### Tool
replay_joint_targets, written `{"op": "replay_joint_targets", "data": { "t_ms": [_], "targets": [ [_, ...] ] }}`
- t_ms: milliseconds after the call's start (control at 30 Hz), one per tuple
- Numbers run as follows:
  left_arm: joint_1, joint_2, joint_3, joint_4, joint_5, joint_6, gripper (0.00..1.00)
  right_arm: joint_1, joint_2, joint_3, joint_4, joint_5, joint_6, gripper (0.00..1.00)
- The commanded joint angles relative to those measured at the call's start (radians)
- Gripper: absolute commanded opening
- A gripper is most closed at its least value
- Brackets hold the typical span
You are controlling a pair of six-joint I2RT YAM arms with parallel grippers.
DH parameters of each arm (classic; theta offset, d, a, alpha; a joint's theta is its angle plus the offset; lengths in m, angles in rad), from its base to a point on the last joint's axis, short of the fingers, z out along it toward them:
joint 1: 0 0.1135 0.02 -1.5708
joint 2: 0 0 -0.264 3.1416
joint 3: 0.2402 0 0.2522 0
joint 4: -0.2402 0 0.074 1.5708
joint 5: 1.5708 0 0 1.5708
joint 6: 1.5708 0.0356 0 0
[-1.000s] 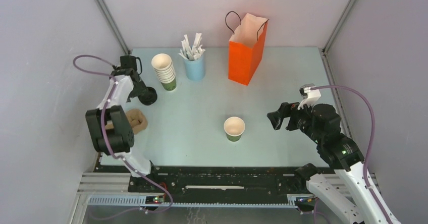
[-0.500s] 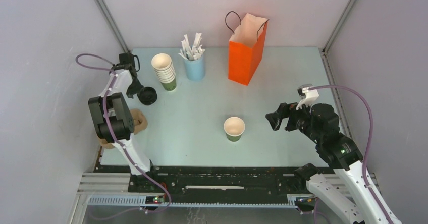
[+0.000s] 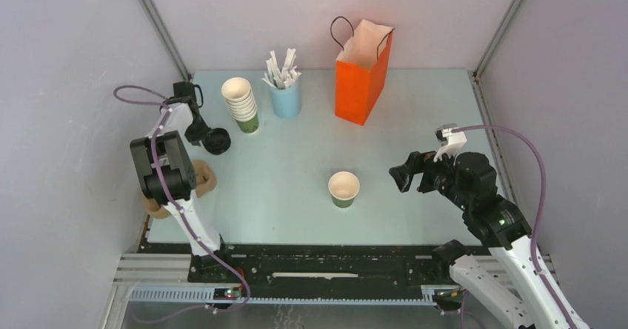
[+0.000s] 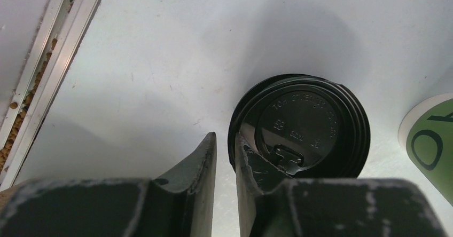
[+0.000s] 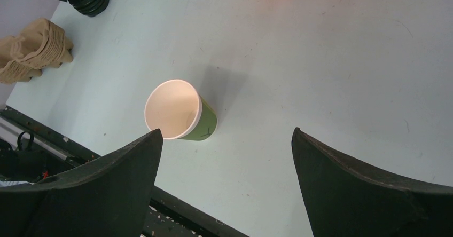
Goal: Pack the takeout coffee
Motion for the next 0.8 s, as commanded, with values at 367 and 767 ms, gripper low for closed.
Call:
{"op": "replay_joint_targets", "data": {
  "t_ms": [367,767],
  "targets": [
    [0.007,-0.021,0.017,0.056,0.043,0.007,0.06,0.005,0.011,-0.006,0.038,-0.010,-0.008,1.00],
    [0.005,-0.063,0.008,0.058,0.023,-0.001,0.00,0.005,0.016,-0.006,0.039,-0.015,-0.010,1.00]
  ]
}}
